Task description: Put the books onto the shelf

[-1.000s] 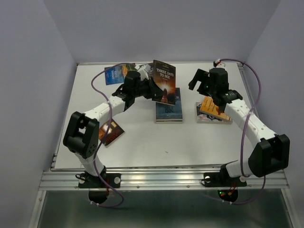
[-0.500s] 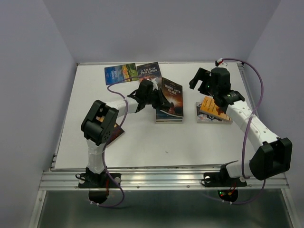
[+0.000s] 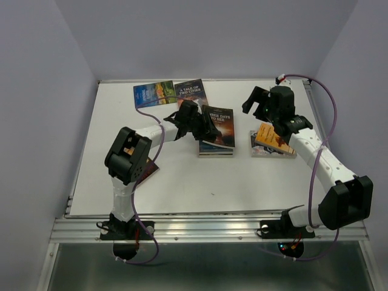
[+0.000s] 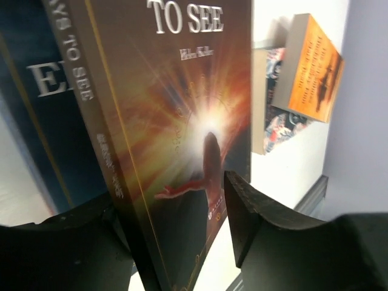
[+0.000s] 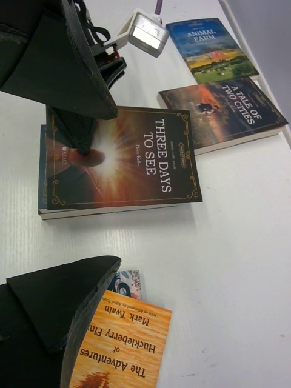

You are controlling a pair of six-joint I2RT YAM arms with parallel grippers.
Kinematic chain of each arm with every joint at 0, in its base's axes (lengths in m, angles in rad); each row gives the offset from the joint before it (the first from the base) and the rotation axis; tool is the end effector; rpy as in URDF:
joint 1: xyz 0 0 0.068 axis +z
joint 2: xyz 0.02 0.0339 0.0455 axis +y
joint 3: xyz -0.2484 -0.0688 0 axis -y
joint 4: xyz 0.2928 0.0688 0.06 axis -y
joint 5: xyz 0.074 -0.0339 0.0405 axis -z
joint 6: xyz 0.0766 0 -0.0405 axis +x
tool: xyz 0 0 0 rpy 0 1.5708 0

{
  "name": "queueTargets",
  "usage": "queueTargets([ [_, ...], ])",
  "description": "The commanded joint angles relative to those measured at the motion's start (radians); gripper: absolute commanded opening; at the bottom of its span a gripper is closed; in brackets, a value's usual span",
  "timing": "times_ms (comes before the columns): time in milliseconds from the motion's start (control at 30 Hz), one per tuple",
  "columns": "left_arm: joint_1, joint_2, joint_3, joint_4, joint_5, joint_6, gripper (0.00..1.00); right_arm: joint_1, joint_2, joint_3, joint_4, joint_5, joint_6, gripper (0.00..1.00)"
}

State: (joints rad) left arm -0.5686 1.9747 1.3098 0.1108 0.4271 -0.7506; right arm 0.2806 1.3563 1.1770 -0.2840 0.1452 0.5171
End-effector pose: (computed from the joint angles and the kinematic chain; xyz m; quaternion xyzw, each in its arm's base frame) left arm 0.4104 -0.2999 0.1329 0.0251 0.8595 -0.4378 0.2624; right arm 0.3874 0.1001 0.2961 0.1380 0.8379 0.1468 0.5073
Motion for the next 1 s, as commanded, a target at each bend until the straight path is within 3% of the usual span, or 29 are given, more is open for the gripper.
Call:
queueTargets([
  [0,-0.011,-0.056,0.040,-0.088,-0.082,0.045,0.65,-0.008,-0.005,-0.010,0.028,0.005,0.004,1.00],
  [367,-0.025,-0.053,0.143,-0.295,-0.211,0.125,0.94,-0.008,-0.003,-0.010,0.028,-0.004,0.008,1.00],
  [767,-0.040,-0.148,0.124,-0.402,-0.356,0.122,0.96,-0.008,0.061,-0.011,0.026,-0.062,-0.071,1.00],
  [967,-0.036,-0.198,0.155,-0.447,-0.463,0.129,0.99,-0.008,0.203,0.055,-0.035,0.045,-0.130,1.00],
])
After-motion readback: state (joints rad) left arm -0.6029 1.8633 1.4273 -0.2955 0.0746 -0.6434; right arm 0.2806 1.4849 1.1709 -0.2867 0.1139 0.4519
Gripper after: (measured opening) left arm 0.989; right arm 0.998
